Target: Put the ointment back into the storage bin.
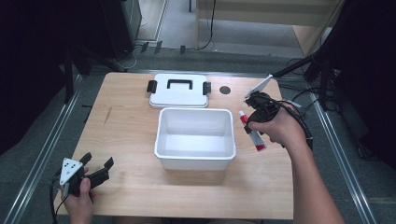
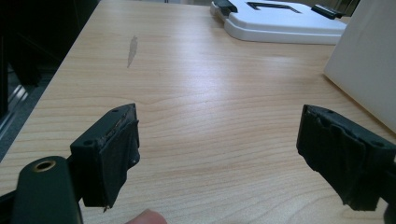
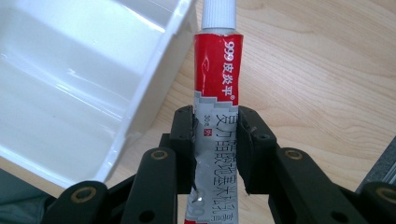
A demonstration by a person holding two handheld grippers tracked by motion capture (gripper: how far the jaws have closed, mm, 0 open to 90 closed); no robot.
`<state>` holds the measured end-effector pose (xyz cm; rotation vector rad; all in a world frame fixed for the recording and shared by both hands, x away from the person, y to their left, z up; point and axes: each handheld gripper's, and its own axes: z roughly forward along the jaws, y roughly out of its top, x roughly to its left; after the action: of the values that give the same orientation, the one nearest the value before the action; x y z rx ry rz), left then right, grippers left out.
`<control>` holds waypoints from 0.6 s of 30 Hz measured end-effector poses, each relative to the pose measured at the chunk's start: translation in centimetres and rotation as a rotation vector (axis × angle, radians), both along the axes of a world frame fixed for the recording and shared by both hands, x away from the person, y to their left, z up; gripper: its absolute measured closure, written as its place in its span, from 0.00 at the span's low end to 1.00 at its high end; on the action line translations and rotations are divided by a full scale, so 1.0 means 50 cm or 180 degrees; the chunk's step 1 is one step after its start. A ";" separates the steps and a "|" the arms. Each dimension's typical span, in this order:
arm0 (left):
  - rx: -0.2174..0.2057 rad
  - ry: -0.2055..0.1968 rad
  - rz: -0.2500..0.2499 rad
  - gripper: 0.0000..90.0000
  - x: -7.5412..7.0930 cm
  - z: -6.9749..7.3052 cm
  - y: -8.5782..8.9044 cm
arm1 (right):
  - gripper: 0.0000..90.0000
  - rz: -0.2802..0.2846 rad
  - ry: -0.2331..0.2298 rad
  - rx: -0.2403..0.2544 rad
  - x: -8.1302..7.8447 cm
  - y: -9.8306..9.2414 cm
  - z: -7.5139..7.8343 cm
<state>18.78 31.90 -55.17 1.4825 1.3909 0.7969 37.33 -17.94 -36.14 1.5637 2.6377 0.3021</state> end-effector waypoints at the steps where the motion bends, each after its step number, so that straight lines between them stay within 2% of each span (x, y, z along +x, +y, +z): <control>1: -0.0009 -0.0005 0.0005 0.16 0.000 0.000 0.000 | 0.79 0.0013 -0.0007 -0.0002 0.001 0.004 0.002; 3: -0.0008 0.0000 0.0002 0.16 0.000 0.000 0.000 | 0.79 0.0029 -0.0018 0.0036 0.001 0.012 0.005; 18: -0.0005 0.0001 -0.0001 0.16 0.000 0.000 0.000 | 0.79 0.0212 0.0005 0.0040 0.008 0.085 0.009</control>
<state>18.79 31.92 -55.17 1.4816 1.3912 0.7953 37.74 -13.67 -35.67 1.4825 2.6983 0.3221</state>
